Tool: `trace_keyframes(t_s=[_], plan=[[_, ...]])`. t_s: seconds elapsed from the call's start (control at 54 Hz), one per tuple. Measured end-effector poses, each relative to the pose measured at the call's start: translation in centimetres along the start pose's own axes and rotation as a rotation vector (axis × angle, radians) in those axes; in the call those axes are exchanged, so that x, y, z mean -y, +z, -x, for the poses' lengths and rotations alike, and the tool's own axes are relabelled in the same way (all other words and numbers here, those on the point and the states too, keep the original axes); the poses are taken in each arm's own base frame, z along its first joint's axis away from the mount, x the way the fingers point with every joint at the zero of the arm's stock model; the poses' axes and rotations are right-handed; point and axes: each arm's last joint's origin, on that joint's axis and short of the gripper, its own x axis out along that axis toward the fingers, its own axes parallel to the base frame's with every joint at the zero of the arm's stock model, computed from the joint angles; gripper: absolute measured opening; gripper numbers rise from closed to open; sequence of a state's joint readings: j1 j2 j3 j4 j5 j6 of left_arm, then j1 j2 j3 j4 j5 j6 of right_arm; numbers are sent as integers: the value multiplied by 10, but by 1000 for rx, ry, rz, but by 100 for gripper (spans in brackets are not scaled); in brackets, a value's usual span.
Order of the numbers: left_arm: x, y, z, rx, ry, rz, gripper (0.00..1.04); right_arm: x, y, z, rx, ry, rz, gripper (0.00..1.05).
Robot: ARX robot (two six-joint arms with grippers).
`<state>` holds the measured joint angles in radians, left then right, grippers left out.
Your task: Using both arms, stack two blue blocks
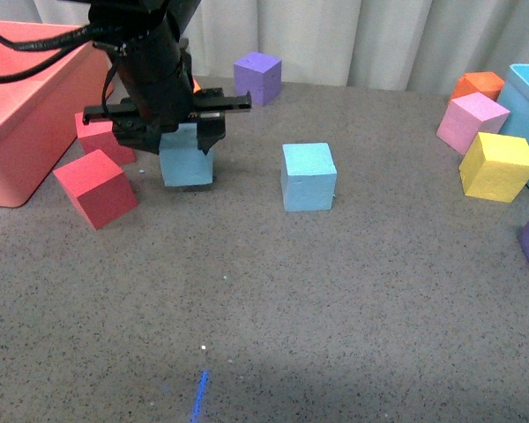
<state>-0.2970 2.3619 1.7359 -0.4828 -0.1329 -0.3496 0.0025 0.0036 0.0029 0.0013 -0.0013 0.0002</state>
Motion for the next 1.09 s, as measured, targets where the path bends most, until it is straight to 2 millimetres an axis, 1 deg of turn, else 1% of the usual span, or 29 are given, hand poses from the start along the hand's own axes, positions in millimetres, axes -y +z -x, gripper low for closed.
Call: trace_keyframes(t_s=[0.074, 0.167, 0.259, 0.37, 0.444, 0.593, 0.741, 0.907, 1.093], plan=[[14, 4, 22, 21, -9, -1, 45, 0, 0, 0, 0, 0, 0, 95], [37, 7, 44, 49, -33, -3, 44, 0, 0, 0, 0, 0, 0, 95], [55, 8, 55, 61, -48, 4, 44, 0, 0, 0, 0, 0, 0, 95], [86, 3, 70, 70, -53, 6, 44, 0, 0, 0, 0, 0, 0, 95], [104, 0, 76, 70, -57, 8, 44, 0, 0, 0, 0, 0, 0, 95], [125, -9, 73, 45, -50, -3, 44, 0, 0, 0, 0, 0, 0, 95], [136, -14, 63, 31, -44, -9, 44, 0, 0, 0, 0, 0, 0, 95], [141, -18, 54, 12, -42, -14, 43, 0, 0, 0, 0, 0, 0, 95], [142, -18, 54, 21, -42, -14, 43, 0, 0, 0, 0, 0, 0, 95]])
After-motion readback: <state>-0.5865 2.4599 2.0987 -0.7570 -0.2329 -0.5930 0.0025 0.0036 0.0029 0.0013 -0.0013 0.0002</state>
